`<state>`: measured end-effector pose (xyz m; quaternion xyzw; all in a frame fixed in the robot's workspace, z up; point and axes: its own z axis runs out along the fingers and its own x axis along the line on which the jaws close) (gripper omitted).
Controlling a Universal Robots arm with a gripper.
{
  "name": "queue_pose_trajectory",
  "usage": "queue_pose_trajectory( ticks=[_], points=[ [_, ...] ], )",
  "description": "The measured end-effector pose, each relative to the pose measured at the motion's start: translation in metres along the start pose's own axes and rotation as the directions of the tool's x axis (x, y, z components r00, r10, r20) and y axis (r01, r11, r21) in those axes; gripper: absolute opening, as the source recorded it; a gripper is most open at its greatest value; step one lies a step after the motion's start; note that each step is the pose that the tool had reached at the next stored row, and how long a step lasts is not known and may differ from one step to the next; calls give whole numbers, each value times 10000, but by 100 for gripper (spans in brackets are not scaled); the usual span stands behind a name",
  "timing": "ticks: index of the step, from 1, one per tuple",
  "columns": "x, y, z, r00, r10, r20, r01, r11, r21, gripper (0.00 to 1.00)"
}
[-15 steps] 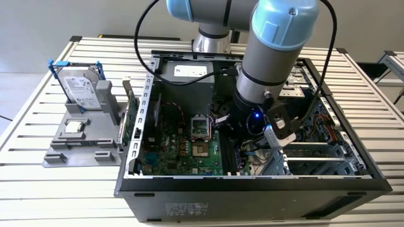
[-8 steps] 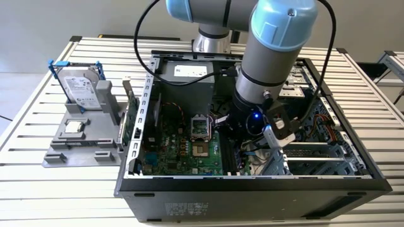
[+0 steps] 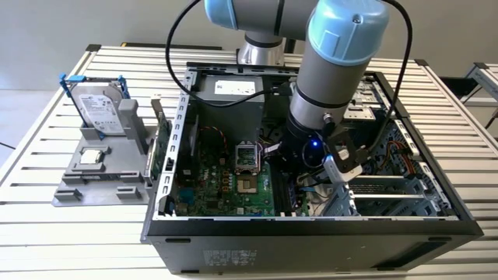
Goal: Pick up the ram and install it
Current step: 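Insert the ram into the slot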
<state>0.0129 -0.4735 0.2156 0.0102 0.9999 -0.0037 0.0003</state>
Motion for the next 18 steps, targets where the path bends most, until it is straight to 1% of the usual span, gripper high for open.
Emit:
queue_pose_trajectory(
  ticks=[3, 6, 18],
  points=[
    [1, 9, 10, 10000, 0, -1, 0, 10000, 5, 0],
    [0, 13, 17, 10000, 0, 1, 0, 10000, -9, 0],
    [0, 13, 23, 10000, 0, 0, 0, 10000, -5, 0]
  ],
)
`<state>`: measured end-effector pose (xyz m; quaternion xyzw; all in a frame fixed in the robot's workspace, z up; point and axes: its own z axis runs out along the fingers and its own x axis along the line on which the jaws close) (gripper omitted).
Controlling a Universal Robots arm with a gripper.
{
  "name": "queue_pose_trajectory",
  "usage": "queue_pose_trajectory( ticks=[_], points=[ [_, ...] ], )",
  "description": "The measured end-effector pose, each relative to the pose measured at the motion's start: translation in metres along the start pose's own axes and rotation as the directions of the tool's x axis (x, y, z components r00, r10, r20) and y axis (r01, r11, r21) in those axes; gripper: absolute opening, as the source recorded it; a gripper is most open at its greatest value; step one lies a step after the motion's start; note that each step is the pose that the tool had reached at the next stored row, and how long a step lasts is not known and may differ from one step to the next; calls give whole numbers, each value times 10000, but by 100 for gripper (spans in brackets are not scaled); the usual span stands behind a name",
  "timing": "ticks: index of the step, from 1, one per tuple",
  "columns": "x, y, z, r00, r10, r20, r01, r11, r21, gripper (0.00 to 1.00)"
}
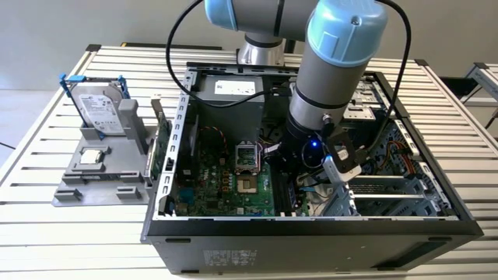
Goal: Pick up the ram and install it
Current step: 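Insert the ram into the slot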
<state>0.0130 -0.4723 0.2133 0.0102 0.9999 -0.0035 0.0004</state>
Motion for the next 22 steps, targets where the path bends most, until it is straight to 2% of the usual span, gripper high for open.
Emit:
queue_pose_trajectory(
  ticks=[8, 14, 21, 22],
  points=[
    [0, 0, 4, 10000, 0, 0, 0, 10000, 0, 0],
    [0, 0, 44, 10000, 1, 0, -1, 10000, -12, 0],
    [0, 3, 52, 10000, 0, 1, 0, 10000, -32, 0],
    [0, 3, 52, 10000, 0, 1, 0, 10000, -26, 100]
  ],
)
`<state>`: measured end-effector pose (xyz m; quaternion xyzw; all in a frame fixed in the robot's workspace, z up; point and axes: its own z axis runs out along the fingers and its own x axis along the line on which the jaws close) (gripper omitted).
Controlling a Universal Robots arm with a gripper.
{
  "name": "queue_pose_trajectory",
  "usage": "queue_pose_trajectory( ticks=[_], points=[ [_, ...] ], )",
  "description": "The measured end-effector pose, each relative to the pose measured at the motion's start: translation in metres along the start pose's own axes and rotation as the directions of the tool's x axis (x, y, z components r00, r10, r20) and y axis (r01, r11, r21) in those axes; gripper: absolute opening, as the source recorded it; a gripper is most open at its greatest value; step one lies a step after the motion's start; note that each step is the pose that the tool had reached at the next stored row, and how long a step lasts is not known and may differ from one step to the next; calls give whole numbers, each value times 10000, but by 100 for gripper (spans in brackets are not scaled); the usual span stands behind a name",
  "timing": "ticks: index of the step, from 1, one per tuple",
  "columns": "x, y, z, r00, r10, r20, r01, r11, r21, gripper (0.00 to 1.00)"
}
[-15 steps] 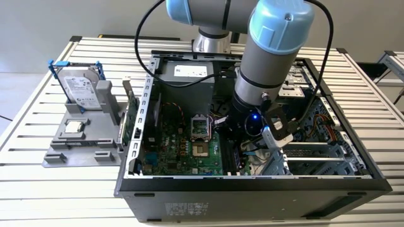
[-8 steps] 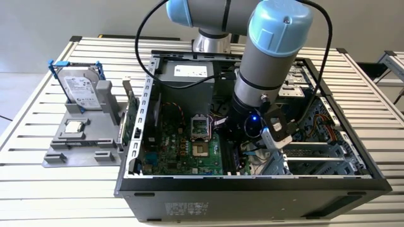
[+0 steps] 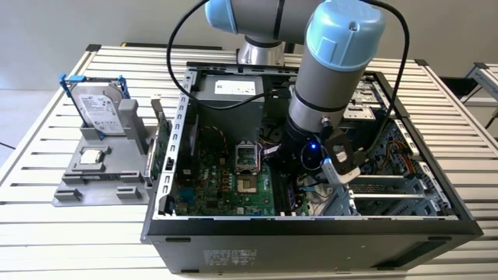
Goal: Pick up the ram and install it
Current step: 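Insert the ram into the slot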
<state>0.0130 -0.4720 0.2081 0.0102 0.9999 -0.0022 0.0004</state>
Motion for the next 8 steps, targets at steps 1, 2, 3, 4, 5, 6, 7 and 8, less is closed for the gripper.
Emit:
queue_pose_trajectory(
  ticks=[1, 2, 3, 4, 5, 6, 7, 8],
  points=[
    [0, -1, -1, 10000, 0, 0, 0, 10000, 5, 100],
    [1, -2, -3, 10000, 0, -1, 0, 10000, 9, 100],
    [1, -3, -4, 10000, 0, -2, 0, 10000, 12, 100],
    [1, -3, -4, 10000, 0, -1, 0, 10000, 15, 100],
    [1, -3, -7, 10000, 0, -2, 0, 10000, 19, 100],
    [1, -4, -24, 10000, 0, -2, 0, 10000, 21, 100],
    [0, -3, -50, 10000, 0, -3, 0, 10000, 19, 100],
    [0, -4, -84, 10000, -1, -6, 1, 10000, 17, 100]
  ],
)
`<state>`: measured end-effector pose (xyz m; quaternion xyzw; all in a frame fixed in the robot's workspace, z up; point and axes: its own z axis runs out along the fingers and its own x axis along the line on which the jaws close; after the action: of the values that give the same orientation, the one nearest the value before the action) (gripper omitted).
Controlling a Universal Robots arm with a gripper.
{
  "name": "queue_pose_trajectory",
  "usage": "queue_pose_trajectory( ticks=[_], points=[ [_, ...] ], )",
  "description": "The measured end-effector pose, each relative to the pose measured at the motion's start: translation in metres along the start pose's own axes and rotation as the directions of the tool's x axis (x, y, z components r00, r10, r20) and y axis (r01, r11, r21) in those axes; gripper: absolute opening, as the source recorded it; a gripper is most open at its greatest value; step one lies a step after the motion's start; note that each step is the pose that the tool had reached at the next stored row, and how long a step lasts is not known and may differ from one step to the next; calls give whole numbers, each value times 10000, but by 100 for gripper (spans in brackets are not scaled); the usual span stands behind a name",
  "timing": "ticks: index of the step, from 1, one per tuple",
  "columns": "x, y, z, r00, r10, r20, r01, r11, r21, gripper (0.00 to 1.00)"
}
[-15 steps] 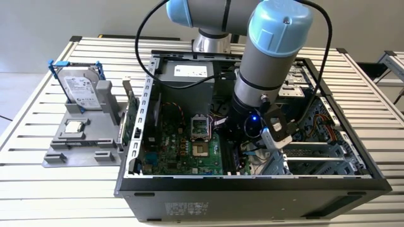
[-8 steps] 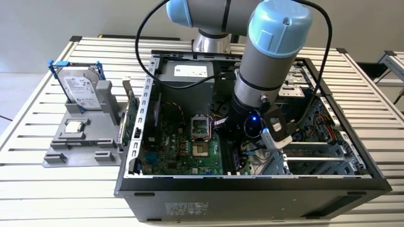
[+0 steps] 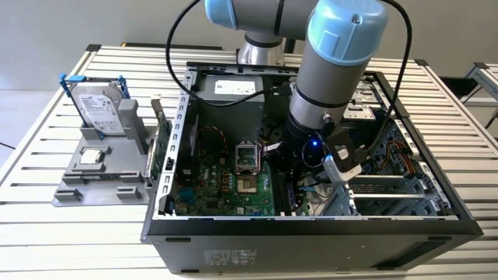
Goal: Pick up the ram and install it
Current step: 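Insert the ram into the slot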
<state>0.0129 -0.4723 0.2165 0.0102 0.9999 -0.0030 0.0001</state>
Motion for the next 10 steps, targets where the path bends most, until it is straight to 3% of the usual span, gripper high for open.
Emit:
queue_pose_trajectory(
  ticks=[6, 10],
  points=[
    [0, -2, -179, 10000, 0, -73, 0, 10000, 2, 100],
    [0, -2, -184, 10000, 0, -77, 0, 10000, -1, 100]
  ],
)
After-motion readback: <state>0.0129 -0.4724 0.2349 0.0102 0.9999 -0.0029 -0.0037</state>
